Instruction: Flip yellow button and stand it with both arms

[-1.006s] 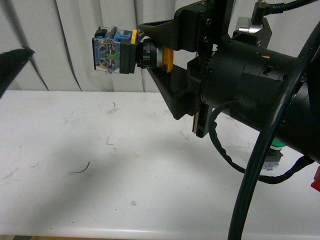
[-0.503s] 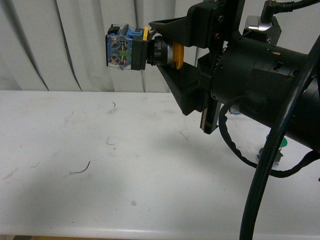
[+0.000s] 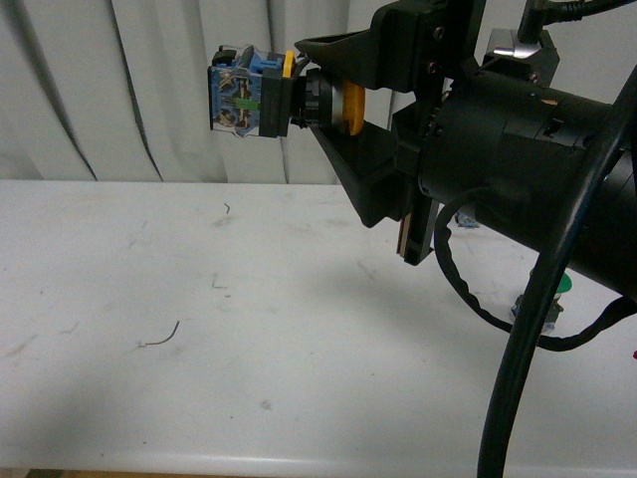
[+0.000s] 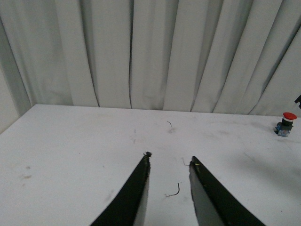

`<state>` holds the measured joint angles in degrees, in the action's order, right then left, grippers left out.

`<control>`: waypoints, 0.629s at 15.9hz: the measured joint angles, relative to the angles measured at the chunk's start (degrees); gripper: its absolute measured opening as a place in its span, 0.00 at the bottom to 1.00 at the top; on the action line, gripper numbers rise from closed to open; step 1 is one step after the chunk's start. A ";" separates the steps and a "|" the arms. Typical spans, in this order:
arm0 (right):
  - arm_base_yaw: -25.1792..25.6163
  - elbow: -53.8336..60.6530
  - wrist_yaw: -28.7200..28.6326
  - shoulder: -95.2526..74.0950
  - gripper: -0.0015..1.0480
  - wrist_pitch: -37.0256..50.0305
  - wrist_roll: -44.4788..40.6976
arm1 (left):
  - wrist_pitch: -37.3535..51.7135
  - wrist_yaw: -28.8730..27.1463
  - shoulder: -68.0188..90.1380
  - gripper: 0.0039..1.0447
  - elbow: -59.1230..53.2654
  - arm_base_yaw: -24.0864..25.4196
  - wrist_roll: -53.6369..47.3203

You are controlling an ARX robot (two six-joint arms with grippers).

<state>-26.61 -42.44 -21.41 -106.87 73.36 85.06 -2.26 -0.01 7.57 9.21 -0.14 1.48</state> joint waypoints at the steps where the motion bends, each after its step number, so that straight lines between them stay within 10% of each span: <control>1: 0.00 0.00 0.00 0.00 0.33 0.13 0.00 | 0.74 -0.02 -1.18 0.09 -0.72 0.00 -0.39; 10: -0.77 0.00 0.31 0.00 0.33 0.09 0.00 | 1.81 0.00 -5.01 0.01 -6.32 0.00 -0.59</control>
<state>-27.38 -42.44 -21.10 -106.87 73.45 85.06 -0.45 -0.01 2.57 2.90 -0.14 0.89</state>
